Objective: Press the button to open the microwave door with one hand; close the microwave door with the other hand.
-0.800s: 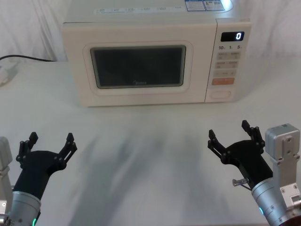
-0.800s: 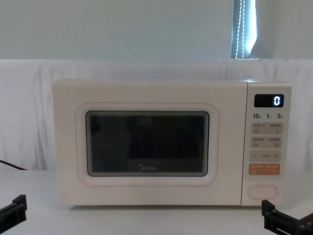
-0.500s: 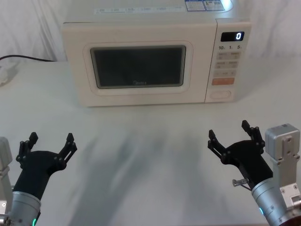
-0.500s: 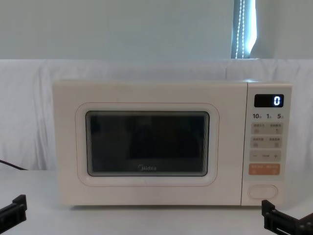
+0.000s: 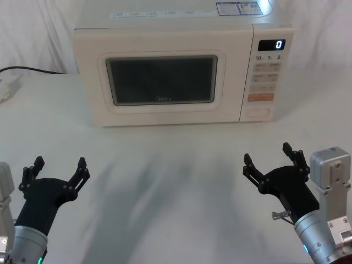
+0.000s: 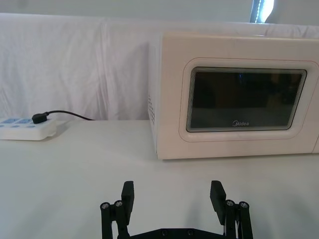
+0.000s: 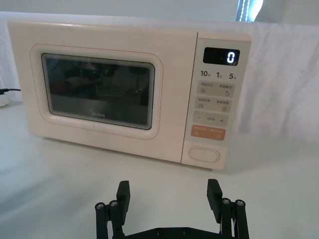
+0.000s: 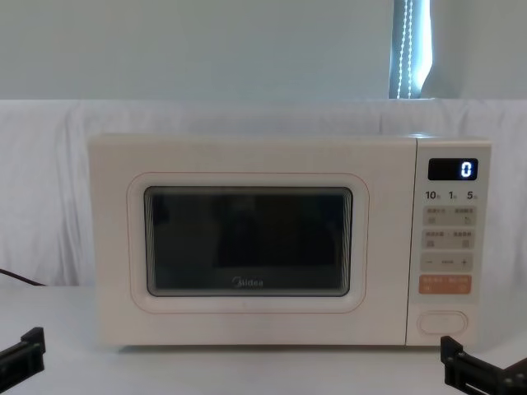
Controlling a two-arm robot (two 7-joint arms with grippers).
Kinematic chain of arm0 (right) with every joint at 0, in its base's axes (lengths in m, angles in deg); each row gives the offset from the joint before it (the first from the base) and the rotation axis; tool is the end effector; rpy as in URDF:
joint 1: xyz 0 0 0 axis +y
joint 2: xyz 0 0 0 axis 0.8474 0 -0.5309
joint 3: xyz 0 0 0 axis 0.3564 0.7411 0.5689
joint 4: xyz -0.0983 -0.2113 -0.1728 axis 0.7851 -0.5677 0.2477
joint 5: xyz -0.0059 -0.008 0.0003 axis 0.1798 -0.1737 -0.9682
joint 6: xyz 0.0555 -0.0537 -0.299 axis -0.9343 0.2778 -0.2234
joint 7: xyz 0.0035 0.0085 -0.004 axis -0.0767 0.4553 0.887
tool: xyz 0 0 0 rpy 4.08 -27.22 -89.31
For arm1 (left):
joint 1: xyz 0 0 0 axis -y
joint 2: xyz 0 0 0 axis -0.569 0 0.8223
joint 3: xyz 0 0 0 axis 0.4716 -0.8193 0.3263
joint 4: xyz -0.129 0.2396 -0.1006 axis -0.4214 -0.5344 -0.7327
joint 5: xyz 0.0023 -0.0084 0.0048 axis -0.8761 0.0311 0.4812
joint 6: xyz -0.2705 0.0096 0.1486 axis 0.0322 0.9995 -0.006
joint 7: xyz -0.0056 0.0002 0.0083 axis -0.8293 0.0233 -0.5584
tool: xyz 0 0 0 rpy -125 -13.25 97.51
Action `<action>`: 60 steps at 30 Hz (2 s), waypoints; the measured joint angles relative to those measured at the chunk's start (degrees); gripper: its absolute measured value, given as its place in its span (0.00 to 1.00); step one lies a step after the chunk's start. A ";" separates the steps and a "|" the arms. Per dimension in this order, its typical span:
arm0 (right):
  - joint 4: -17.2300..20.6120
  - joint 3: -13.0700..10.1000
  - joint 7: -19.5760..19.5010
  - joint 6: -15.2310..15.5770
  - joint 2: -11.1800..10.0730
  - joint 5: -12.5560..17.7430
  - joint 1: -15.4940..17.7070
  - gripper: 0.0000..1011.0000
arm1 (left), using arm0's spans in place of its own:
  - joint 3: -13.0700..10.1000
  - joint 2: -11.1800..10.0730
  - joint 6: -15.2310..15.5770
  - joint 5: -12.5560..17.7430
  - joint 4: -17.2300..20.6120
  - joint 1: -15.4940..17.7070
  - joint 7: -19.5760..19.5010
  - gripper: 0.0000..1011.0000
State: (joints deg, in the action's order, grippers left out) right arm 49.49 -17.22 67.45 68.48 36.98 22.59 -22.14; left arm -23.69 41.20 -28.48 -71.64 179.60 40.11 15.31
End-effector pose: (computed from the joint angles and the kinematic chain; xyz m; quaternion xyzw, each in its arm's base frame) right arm 0.2659 0.0383 -0.2974 -0.0015 -0.0414 -0.6057 0.7946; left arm 0.2530 0.0374 -0.2851 -0.0174 0.0065 0.6615 0.7497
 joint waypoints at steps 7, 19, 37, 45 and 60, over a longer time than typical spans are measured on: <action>0.00 0.00 0.00 0.00 0.00 0.00 0.00 0.99 | 0.00 0.00 0.00 0.00 0.00 0.00 0.00 0.99; 0.00 0.00 0.00 0.00 0.00 0.00 0.00 0.99 | 0.00 0.00 0.00 0.00 0.00 0.00 0.00 0.99; 0.00 0.00 0.00 0.00 0.00 0.00 0.00 0.99 | 0.00 0.00 0.00 0.00 0.00 0.00 0.00 0.99; 0.00 0.00 0.00 0.00 0.00 0.00 0.00 0.99 | 0.00 0.00 0.00 0.00 0.00 0.00 0.00 0.99; 0.00 0.00 0.00 0.00 0.00 0.00 0.00 0.99 | 0.00 0.00 0.00 0.00 0.00 0.00 0.00 0.99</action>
State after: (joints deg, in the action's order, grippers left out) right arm 49.49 -17.22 67.45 68.48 36.99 22.59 -22.14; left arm -23.69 41.20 -28.48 -71.64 179.60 40.11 15.31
